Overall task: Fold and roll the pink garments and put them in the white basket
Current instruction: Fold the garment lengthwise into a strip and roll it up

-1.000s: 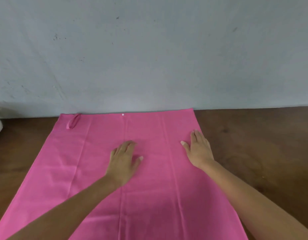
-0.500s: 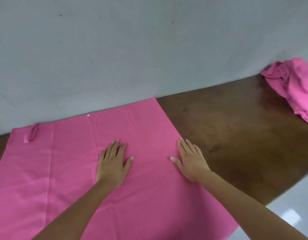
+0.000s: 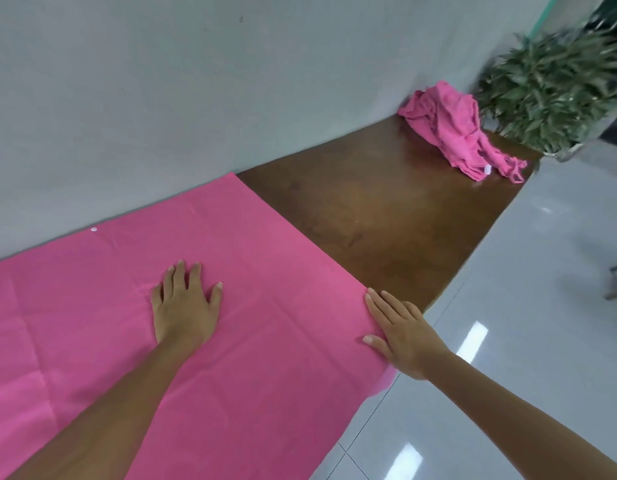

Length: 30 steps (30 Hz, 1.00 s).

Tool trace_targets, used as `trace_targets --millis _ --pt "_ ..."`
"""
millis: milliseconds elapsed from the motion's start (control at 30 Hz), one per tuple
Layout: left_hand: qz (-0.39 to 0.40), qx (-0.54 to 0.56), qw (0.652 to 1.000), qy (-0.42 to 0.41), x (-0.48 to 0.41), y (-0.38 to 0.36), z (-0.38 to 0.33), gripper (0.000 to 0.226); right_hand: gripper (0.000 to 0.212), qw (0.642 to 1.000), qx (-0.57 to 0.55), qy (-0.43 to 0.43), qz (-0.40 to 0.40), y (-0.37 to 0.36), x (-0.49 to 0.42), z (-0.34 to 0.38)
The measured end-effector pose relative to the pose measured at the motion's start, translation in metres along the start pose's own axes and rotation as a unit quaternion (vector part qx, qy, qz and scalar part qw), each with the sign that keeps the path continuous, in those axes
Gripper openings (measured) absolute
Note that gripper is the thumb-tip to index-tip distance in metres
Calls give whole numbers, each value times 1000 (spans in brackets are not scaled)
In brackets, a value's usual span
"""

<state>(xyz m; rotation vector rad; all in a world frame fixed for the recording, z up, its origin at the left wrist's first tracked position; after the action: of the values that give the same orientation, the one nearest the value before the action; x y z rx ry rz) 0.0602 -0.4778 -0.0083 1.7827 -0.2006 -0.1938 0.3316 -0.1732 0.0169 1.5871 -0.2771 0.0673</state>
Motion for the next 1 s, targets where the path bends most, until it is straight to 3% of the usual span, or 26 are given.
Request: trace_targets --millis 100,333,500,700,833,1000 --pt "0 9 1000 -3 0 0 1 70 82 999 5 -37 4 -5 30 -2" --pt "10 14 1000 -9 -1 0 2 69 88 993 20 -110 28 -12 70 3" --pt "20 29 999 -6 -5 1 3 68 91 975 -134 -176 -16 -22 69 13" --pt "24 101 994 18 -17 4 -9 61 86 956 -215 -187 -68 -24 69 18" --pt "17 122 991 -52 -22 5 -37 50 73 943 -270 -180 -73 -20 68 16" --pt "52 123 975 -180 -31 5 -91 33 81 931 -300 -187 -91 -16 63 4"
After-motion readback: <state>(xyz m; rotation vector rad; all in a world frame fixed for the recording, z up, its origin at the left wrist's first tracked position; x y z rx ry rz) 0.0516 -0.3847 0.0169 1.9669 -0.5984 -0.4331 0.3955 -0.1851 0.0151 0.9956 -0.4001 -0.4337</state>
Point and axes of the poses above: each hand's wrist, its own x-axis away from the middle knuckle, its own y-axis out of the back of the hand, z = x × y, the point moved 1 cm from there along -x, towards the middle knuckle, and after that the axes turned 7 degrees about y, right-handed, at the moved point
